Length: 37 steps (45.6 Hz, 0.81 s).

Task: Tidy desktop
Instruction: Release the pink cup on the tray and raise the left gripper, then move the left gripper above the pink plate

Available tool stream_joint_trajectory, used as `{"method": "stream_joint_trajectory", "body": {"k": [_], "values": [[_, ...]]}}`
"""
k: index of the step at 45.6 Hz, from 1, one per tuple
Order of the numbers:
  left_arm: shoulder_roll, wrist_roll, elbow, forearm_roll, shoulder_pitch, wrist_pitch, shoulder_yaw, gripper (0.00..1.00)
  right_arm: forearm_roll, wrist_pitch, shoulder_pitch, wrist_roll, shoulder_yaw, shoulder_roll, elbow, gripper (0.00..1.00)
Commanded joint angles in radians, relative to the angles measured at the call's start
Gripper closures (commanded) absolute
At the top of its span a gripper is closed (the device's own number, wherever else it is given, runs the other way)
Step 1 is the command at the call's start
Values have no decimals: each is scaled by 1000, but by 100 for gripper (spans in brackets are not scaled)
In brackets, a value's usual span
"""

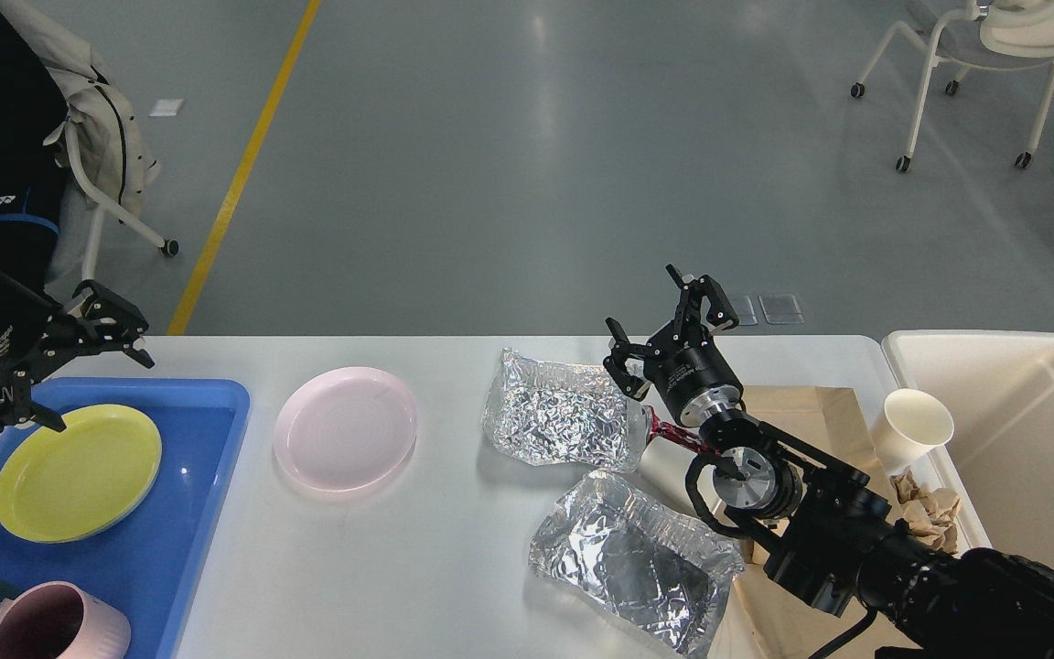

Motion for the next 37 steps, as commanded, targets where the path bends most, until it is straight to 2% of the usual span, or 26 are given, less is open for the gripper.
{"method": "stream_joint_trajectory", "body": {"k": [1,5,9,17,23,29,32,37], "values": [[-4,-81,61,-62,36,21,-58,3,0,1,0,0,0,0,0,0],[-13,-145,114,-106,75,48,-106,3,0,-1,0,0,0,0,0,0],[-33,-188,155,-111,119,70,-169,3,0,1,1,0,0,0,0,0],[-118,-247,295,-111,231,151,-333,3,0,0,0,0,0,0,0,0],[-181,-248,354,-109,320,205,-437,3,0,0,0,0,0,0,0,0],[-219,-245,356,-99,334,216,-433,3,0,1,0,0,0,0,0,0],[-243,-234,355,-96,328,211,-401,3,0,1,1,0,0,0,0,0],[-314,-245,355,-93,270,202,-220,3,0,0,1,0,0,0,0,0]]}}
